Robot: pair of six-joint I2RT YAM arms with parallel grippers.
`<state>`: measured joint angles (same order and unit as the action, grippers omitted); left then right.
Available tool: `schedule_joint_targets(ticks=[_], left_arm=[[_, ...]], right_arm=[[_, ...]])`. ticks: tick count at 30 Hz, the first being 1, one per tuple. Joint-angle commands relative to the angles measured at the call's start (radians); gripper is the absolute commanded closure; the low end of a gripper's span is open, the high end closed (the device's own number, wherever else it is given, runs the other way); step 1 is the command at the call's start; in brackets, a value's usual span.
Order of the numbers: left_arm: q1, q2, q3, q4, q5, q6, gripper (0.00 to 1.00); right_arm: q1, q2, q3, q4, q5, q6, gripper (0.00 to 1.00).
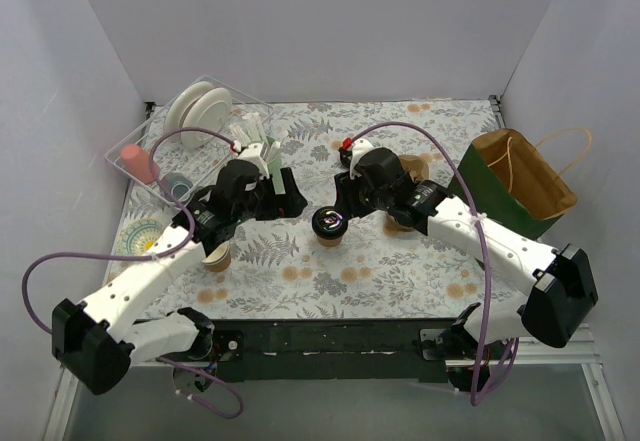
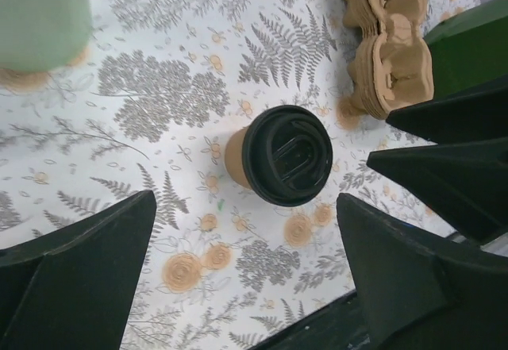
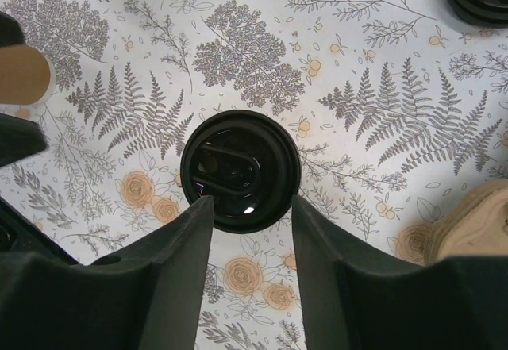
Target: Pack the takeout coffee
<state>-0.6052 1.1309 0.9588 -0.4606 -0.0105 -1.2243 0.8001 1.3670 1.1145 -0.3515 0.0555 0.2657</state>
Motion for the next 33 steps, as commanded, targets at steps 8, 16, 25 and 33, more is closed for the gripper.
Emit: schedule_joint_targets(ticks=[8, 16, 25, 33], left_arm=[[-0.004, -0.290, -0.196, 0.106, -0.218, 0.212, 0.02], [-0.004, -0.411, -0.238, 0.119, -0.256, 0.240, 0.02], [-0.004, -0.438, -0.242, 0.123, -0.261, 0.250, 0.02], [-0.004, -0.433, -0.241, 0.120, -0.267, 0.252, 0.02]], right_arm=[[0.057, -0.011, 0.007, 0.028, -0.020, -0.025, 0.45], [0.154, 0.110, 0.056, 0.029, 0.105, -0.037, 0.57], [0.182, 0.208, 0.093, 0.029, 0.150, -0.066, 0.62], [0.197, 0.221, 0.087, 0.029, 0.176, -0.082, 0.82]])
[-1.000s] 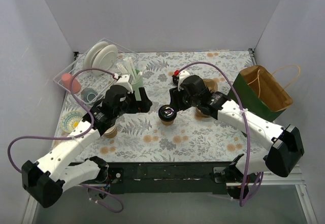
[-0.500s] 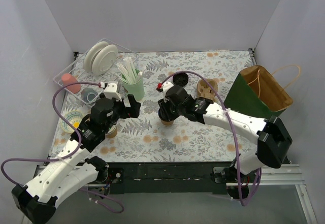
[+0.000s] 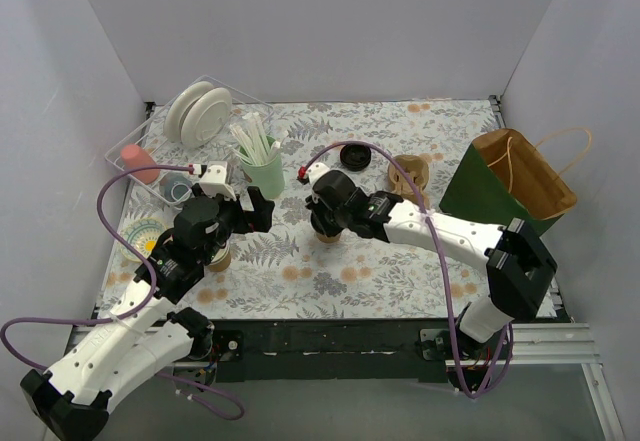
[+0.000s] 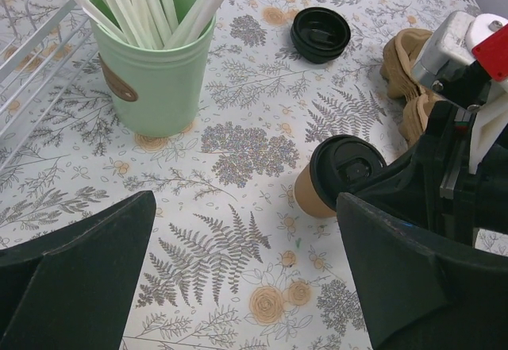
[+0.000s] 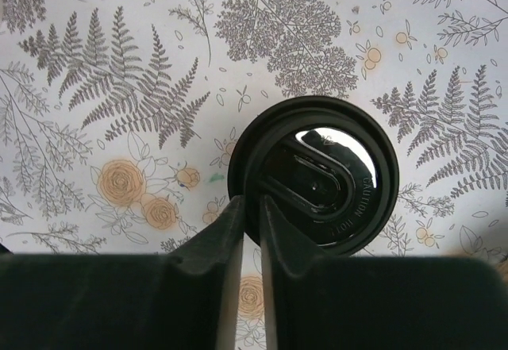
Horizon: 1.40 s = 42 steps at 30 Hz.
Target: Pack the takeout coffee
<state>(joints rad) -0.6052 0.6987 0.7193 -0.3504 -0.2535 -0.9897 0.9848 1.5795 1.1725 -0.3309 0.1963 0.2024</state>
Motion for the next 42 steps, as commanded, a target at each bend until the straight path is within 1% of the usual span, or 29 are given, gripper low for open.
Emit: schedule_joint_targets(ticks=[1, 2, 6, 10, 11, 15, 19, 21, 22, 24, 27, 28, 30, 31, 33, 34, 35, 37, 39, 40, 42], left_arm=[[-0.004, -0.001, -0.001, 0.010, -0.024, 0.017, 0.02], [-0.004, -0.002, -0.003, 0.010, -0.026, 0.017, 0.02], [-0.004, -0.002, -0.001, 0.008, -0.032, 0.017, 0.02], [-0.004, -0.002, -0.003, 0.005, -0.044, 0.017, 0.02], [-0.004, -0.004, -0.003, 0.007, -0.046, 0.017, 0.02], [-0.004, -0.005, -0.003, 0.005, -0.044, 0.016, 0.02], [-0.004, 0.002, -0.003, 0.007, -0.044, 0.017, 0.02], [-0.004, 0.007, -0.001, 0.005, -0.043, 0.019, 0.02], [-0.004, 0.004, -0.001, 0.005, -0.044, 0.019, 0.02], [-0.004, -0.001, -0.003, 0.007, -0.043, 0.019, 0.02], [-0.004, -0.002, -0.004, 0.010, -0.035, 0.019, 0.02], [-0.004, -0.002, -0.004, 0.008, -0.033, 0.019, 0.02], [-0.004, 0.005, -0.003, 0.010, -0.027, 0.020, 0.02], [-0.004, 0.008, -0.001, 0.008, -0.023, 0.020, 0.02], [-0.004, 0.012, 0.002, 0.008, -0.020, 0.023, 0.02], [-0.004, 0.009, 0.003, 0.007, -0.021, 0.020, 0.02], [-0.004, 0.004, 0.000, 0.005, -0.026, 0.017, 0.02], [-0.004, -0.007, -0.003, 0.008, -0.042, 0.003, 0.02], [-0.004, -0.018, -0.003, 0.010, -0.032, -0.015, 0.02], [-0.004, -0.027, -0.001, 0.010, -0.024, -0.029, 0.02], [-0.004, -0.034, -0.001, 0.028, -0.029, -0.070, 0.02]], right_arm=[[0.015, 0.007, 0.029, 0.009, 0.041, -0.027, 0.85], [0.018, 0.004, 0.029, 0.009, 0.043, -0.034, 0.90], [0.025, -0.025, 0.026, 0.010, 0.042, -0.070, 0.98], [0.028, -0.070, -0.005, 0.026, -0.012, -0.144, 0.99], [0.028, -0.084, -0.022, 0.041, -0.026, -0.194, 0.99], [0.028, -0.163, -0.080, 0.062, -0.084, -0.302, 0.99], [0.028, -0.228, -0.128, 0.035, -0.178, -0.415, 0.99], [0.028, -0.249, -0.143, 0.010, -0.190, -0.452, 0.99], [0.029, -0.256, -0.146, -0.003, -0.228, -0.480, 0.99], [0.028, -0.272, -0.152, -0.039, -0.235, -0.491, 0.99], [0.028, -0.308, -0.149, -0.034, -0.199, -0.419, 0.99], [0.026, -0.317, -0.145, -0.027, -0.134, -0.382, 0.99], [0.026, -0.332, -0.120, -0.030, -0.086, -0.318, 0.90], [0.017, -0.332, -0.111, -0.031, -0.007, -0.295, 0.87], [-0.017, -0.322, -0.088, -0.033, 0.029, -0.236, 0.75], [-0.023, -0.314, -0.070, -0.027, 0.014, -0.235, 0.65], [-0.026, -0.296, -0.060, -0.019, 0.009, -0.235, 0.43], [-0.032, -0.268, -0.006, -0.042, 0.000, -0.235, 0.30], [-0.046, -0.216, 0.035, -0.062, -0.001, -0.241, 0.23], [-0.052, -0.196, 0.053, -0.075, -0.009, -0.247, 0.15], [-0.073, -0.141, 0.096, -0.083, -0.012, -0.270, 0.10]])
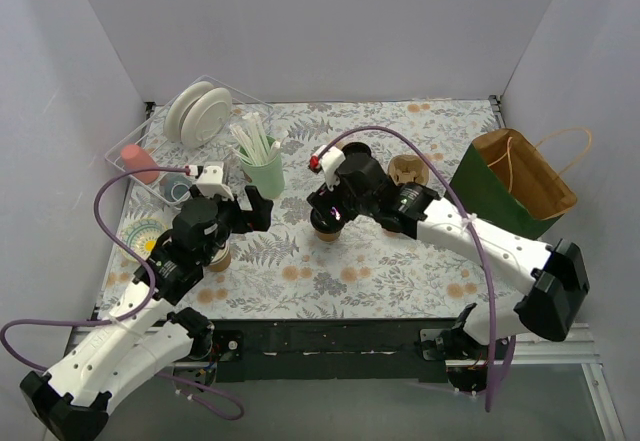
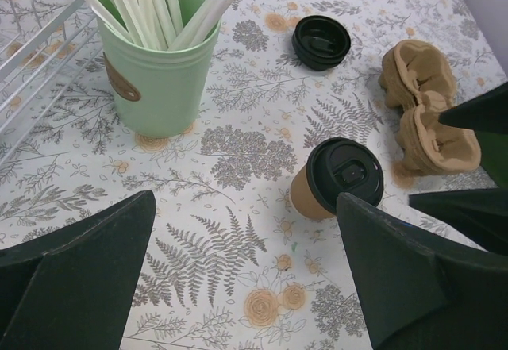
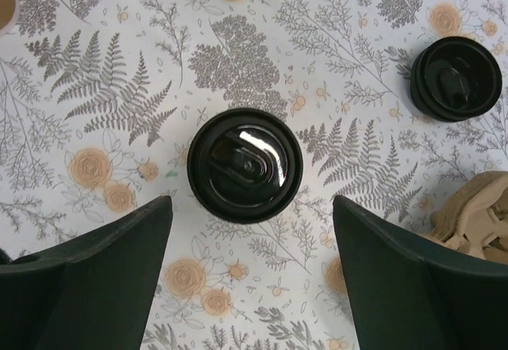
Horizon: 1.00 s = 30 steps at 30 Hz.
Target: Pack the takeout coffee
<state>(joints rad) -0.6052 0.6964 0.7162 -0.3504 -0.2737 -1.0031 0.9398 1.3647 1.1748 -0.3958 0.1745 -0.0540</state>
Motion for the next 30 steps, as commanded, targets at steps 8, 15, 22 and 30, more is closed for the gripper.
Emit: schedule_joint_targets(ticks=[8, 15, 22, 30], left_arm=[[-0.004, 0.032, 0.120, -0.123, 0.027, -0.285, 0.02], [-0.004, 0.132, 0.317, -0.435, 0.103, -0.448, 0.02], [-0.004, 0.205, 0.462, -0.573, 0.105, -0.451, 0.02], [-0.004, 0.285, 0.545, -0.591, 0.123, -0.439, 0.02]], right_arm=[[-0.081, 0.259, 0.313, -0.118, -0.012, -0.050, 0.09], [-0.081, 0.307, 0.402, -0.155, -0.075, -0.033, 0.08], [-0.079, 0.300, 0.356, -0.183, -0.136, -0.018, 0.08], [-0.076, 0.350, 0.309, -0.169, -0.156, -0.029, 0.07]])
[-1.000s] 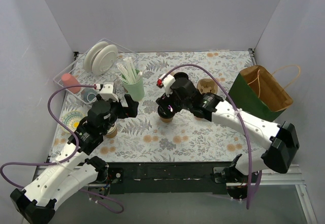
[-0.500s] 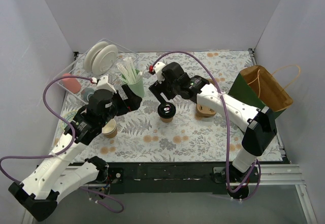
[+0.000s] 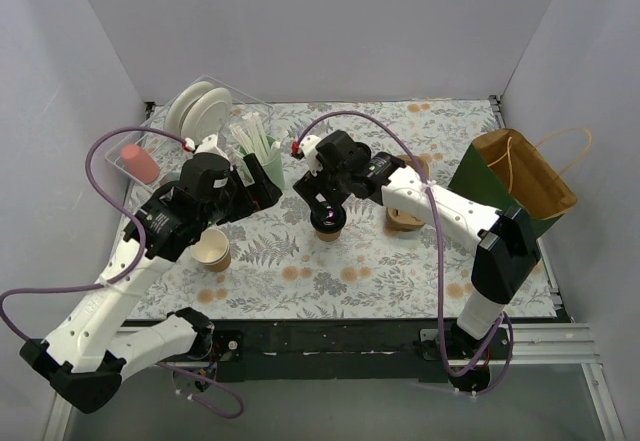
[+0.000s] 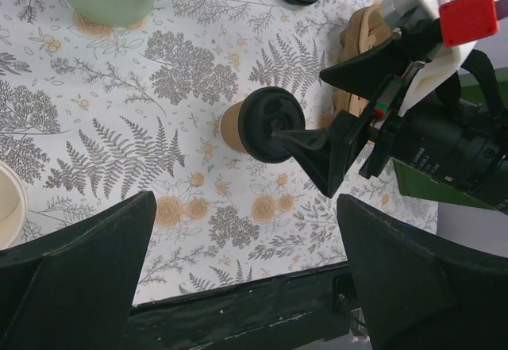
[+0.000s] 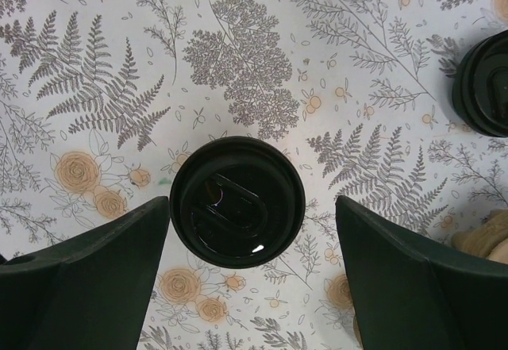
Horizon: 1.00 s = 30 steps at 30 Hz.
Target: Pack the takeout coffee
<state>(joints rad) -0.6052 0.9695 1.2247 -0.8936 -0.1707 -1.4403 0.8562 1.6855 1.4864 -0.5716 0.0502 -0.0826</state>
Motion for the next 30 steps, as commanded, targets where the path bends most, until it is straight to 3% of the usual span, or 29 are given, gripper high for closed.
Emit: schedule_joint_targets(ticks=[1, 12, 15, 23, 30], left_arm=[[-0.004, 0.014, 0.038, -0.048, 0.025, -0.005, 0.02], [-0.004, 0.037, 0.038, -0.036, 0.056, 0.012, 0.02], [-0.004, 0.055, 0.053, -0.034, 0.060, 0.029, 0.02], [-0.004, 0.084, 0.096, -0.038, 0.050, 0.057, 0.02], [-0.004, 0.092, 0.162, -0.060, 0.024, 0.063, 0.02]], right_arm=[[0.009, 0.036, -0.003, 0.003, -0.015, 0.004, 0.07], [0.018, 0.114, -0.020, -0.010, 0.051, 0.023, 0.09], [0.018, 0.129, -0.031, -0.016, 0.062, 0.037, 0.13], [0.018, 0.134, -0.006, -0.022, 0.092, 0.034, 0.36], [-0.028, 0.204, 0.107, -0.030, 0.106, 0.026, 0.38]])
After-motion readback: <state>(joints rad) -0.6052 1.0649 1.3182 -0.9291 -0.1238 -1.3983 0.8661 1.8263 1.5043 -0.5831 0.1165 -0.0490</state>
